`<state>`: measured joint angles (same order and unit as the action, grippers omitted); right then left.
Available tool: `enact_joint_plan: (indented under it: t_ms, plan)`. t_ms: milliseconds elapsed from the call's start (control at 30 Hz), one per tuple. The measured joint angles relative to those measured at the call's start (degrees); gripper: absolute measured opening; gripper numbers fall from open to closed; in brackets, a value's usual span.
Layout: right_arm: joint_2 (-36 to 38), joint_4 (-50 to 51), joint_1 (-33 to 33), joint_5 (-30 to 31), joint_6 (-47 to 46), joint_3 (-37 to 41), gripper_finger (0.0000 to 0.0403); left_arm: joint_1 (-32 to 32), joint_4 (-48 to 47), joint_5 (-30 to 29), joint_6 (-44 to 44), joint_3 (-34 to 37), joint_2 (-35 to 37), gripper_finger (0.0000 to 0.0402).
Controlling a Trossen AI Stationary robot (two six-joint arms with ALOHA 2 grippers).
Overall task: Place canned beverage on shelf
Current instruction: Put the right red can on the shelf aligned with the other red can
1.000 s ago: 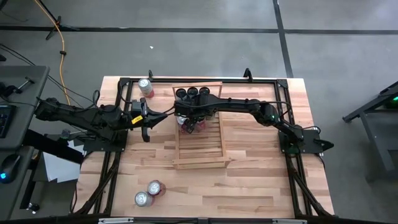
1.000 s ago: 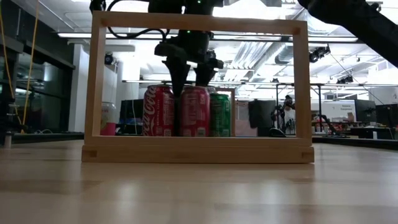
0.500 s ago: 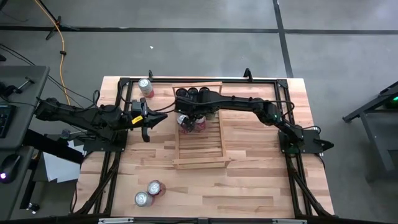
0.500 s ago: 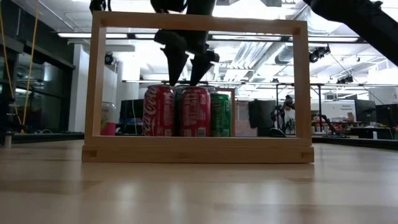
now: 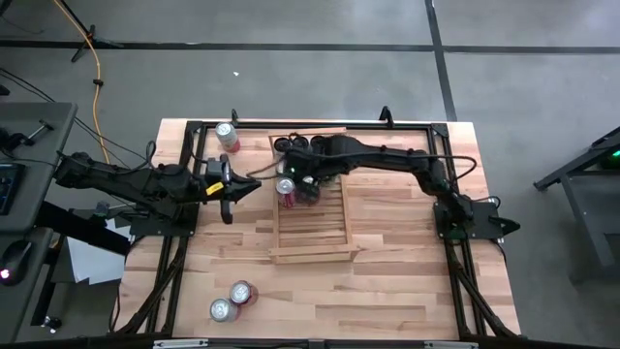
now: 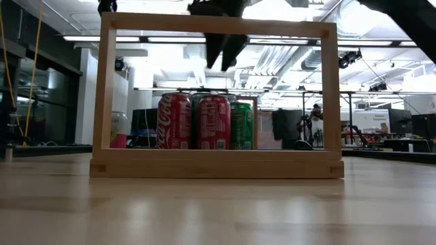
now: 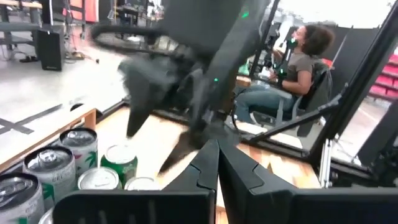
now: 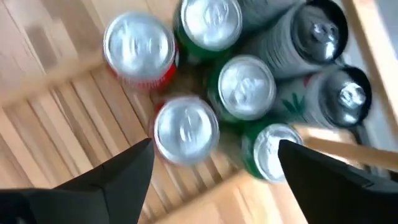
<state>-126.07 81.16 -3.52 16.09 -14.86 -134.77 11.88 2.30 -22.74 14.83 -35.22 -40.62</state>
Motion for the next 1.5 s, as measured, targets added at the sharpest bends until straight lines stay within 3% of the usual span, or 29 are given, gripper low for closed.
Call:
enact_joint_plan:
  t_ms: [133,267,567,667,800,1500]
  plan:
    - [3.38,1.41,2.36,3.42,1.25,5.34,0.0297,0.02,-1.60,0.21,0.04,0.00,0.00,0.0000]
    - [10.19,-4.39,4.10,3.67,-0.34,19.67,0.0231,0.02,-1.39,0.16,0.07,0.00,-0.02,0.0000]
    - [31.14,-37.48,3.78,-2.60,-16.66,59.75,0.0014,0.02,-1.11,0.11,1.57,0.00,0.00,0.0000]
    - [33.50,-48.29,2.62,-3.22,-23.88,66.94,0.0020,0.00,-1.12,-0.16,1.57,0.00,0.00,0.0000]
    - [32.87,-55.32,1.67,-3.75,-29.18,71.68,0.0009,0.02,-1.15,-1.85,1.55,0.00,0.00,0.0000]
    - [23.10,-66.72,1.52,0.02,-36.76,72.83,0.0000,0.00,-1.27,-3.82,3.10,0.00,0.00,0.0000]
